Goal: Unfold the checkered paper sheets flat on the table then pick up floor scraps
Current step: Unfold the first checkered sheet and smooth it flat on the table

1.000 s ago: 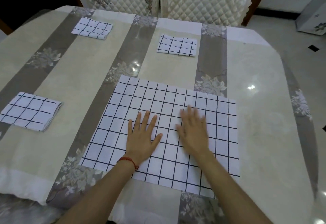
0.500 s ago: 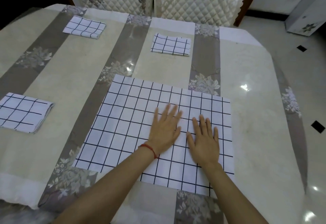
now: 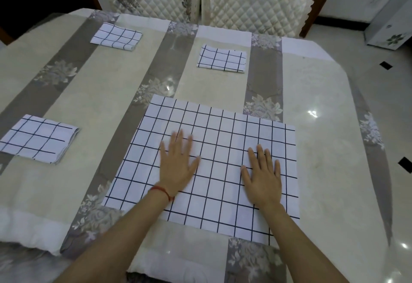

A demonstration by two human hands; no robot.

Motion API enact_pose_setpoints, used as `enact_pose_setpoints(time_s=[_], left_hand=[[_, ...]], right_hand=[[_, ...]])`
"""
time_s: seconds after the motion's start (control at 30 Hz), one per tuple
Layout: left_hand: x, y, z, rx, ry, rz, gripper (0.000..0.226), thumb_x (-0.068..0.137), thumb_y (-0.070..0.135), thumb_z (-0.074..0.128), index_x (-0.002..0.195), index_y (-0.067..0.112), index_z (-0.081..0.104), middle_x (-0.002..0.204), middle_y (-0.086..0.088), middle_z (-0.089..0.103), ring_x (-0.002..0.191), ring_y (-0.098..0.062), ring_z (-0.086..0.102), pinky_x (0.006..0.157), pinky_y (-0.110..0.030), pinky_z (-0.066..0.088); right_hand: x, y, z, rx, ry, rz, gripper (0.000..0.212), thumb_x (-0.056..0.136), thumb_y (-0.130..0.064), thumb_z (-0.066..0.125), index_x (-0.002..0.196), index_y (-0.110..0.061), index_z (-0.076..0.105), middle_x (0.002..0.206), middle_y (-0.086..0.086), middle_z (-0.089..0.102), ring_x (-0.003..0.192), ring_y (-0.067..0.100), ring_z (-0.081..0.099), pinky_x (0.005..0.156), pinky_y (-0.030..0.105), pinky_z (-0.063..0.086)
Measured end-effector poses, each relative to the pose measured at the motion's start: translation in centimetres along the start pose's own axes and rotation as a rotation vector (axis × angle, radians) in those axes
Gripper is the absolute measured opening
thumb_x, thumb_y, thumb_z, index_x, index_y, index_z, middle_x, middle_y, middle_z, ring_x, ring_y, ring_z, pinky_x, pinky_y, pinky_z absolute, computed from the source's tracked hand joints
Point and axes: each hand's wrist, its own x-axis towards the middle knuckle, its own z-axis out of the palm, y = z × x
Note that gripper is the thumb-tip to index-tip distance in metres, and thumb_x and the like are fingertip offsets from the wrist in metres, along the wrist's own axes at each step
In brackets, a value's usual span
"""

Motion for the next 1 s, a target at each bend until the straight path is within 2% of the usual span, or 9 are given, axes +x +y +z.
enact_pose_setpoints(time_s=[0.1,0.17,0.4,0.47,0.57,0.63,0.83,0.93,1.0], left_hand=[[-2.7,0.0,1.0,0.014,-0.071,0.165,0.064,0.085,0.066,-0.005,0.142,0.037,-0.013,0.152,0.011,-0.017,0.145,-0.018,-0.011,0.115,-0.041,-0.013],[-3.0,-1.8,0.8,0.024,-0.055,0.055,0.065,0.081,0.067,-0.01,0.139,0.039,-0.02,0.15,0.012,-0.021,0.143,-0.015,-0.017,0.115,-0.04,-0.014],[-5.4,-5.8,-0.9,0.007,-0.037,-0.178,0.08,0.072,0.07,-0.022,0.141,0.032,-0.014,0.148,0.01,-0.021,0.138,-0.01,-0.02,0.115,-0.038,-0.012],[-6.4,-5.7,-1.3,-0.016,-0.073,-0.205,0.079,0.077,0.07,-0.013,0.145,0.029,-0.008,0.15,0.007,-0.02,0.141,-0.013,-0.018,0.116,-0.038,-0.01],[-7.4,-5.6,-2.0,-0.037,-0.128,-0.253,0.063,0.094,0.051,0.024,0.147,0.023,0.005,0.158,-0.002,-0.005,0.146,-0.019,-0.006,0.118,-0.041,-0.002],[-7.8,-5.8,-3.0,-0.066,-0.163,-0.257,0.062,0.095,0.043,0.035,0.147,0.02,0.011,0.159,-0.005,0.0,0.146,-0.021,-0.001,0.118,-0.04,0.003],[-9.5,-8.1,-7.2,-0.245,-0.112,-0.269,0.055,0.094,0.032,0.046,0.142,0.011,0.03,0.153,-0.013,0.025,0.142,-0.025,0.021,0.113,-0.035,0.023],[-8.9,-11.0,-9.9,-0.253,-0.011,-0.28,0.04,0.091,0.028,0.05,0.126,0.008,0.05,0.132,-0.014,0.048,0.123,-0.031,0.045,0.091,-0.035,0.042],[-8.3,-14.2,-11.5,-0.213,0.023,-0.274,0.039,0.09,0.029,0.051,0.124,0.008,0.052,0.136,-0.015,0.045,0.125,-0.031,0.044,0.092,-0.038,0.044]], right_hand=[[0.0,0.0,0.0,-0.008,-0.004,-0.004,0.057,0.096,-0.047,0.023,0.146,-0.032,-0.001,0.156,-0.009,-0.009,0.144,0.01,-0.012,0.117,0.035,-0.012],[0.0,0.0,0.0,-0.005,-0.005,-0.006,0.057,0.096,-0.047,0.023,0.146,-0.031,0.001,0.157,-0.007,-0.007,0.144,0.011,-0.011,0.117,0.035,-0.012],[-0.1,0.0,0.0,0.002,-0.022,-0.012,0.058,0.096,-0.049,0.02,0.147,-0.029,0.002,0.158,-0.005,-0.006,0.145,0.013,-0.012,0.118,0.038,-0.011],[-0.1,0.1,-0.2,0.006,-0.027,-0.013,0.059,0.096,-0.048,0.022,0.147,-0.029,0.002,0.158,-0.004,-0.006,0.145,0.013,-0.012,0.118,0.039,-0.011],[-0.4,0.1,-0.4,0.008,-0.027,-0.016,0.059,0.095,-0.048,0.022,0.147,-0.028,0.002,0.158,-0.003,-0.005,0.145,0.015,-0.011,0.118,0.04,-0.009],[-0.3,-0.1,-0.7,0.0,-0.039,-0.017,0.059,0.096,-0.047,0.022,0.148,-0.026,0.002,0.159,-0.002,-0.005,0.145,0.016,-0.011,0.119,0.042,-0.007],[-1.0,-5.0,-1.9,0.086,-0.022,0.035,0.054,0.095,-0.025,0.038,0.145,-0.01,0.024,0.157,0.013,0.011,0.145,0.028,0.005,0.118,0.046,0.0],[-1.8,-11.7,-2.0,0.218,0.002,-0.126,0.051,0.093,-0.024,0.047,0.14,-0.008,0.035,0.153,0.014,0.023,0.142,0.029,0.02,0.117,0.04,0.011],[-2.3,-16.7,-1.6,0.281,-0.027,-0.267,0.047,0.093,-0.024,0.048,0.137,-0.01,0.041,0.151,0.014,0.029,0.14,0.027,0.026,0.115,0.035,0.017]])
